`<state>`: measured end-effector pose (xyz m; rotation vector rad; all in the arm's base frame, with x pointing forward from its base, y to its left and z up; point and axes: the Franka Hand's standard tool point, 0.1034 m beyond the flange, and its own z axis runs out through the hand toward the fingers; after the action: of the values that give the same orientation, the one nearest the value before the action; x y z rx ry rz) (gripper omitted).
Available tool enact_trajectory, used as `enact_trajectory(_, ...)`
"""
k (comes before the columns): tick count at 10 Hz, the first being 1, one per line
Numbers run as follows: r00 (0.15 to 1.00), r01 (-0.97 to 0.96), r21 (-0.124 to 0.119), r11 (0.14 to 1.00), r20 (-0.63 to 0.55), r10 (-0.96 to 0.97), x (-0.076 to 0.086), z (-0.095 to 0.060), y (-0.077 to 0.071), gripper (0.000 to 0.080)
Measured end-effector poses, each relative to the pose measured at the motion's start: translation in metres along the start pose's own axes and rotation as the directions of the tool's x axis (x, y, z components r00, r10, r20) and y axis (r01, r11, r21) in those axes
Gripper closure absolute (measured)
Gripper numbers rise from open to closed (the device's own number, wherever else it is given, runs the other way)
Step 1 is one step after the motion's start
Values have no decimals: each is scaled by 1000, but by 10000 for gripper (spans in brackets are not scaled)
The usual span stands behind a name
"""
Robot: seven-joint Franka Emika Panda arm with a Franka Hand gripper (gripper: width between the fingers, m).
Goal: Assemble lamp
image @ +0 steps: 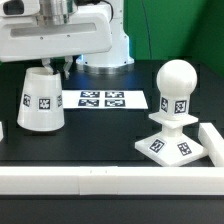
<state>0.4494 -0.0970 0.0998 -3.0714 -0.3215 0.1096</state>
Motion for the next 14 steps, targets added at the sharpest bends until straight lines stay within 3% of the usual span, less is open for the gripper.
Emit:
enact_trajectory(1,1000,-3,19,1000,16,3,2,-14,-13,753)
enact_trajectory(3,998,-37,58,998,52,34,22,-60,-47,753)
enact_trajectory(5,997,-60,62,996,59,56,50,-88,-64,752)
enact_trajectory(10,997,-50,61,997,60,46,48,-84,-64,752)
enact_trajectory(11,995,-40,80,996,90,33,52,-96,-80,752)
enact_trajectory(14,997,-23,80,996,69,18,84,-137,-113,752)
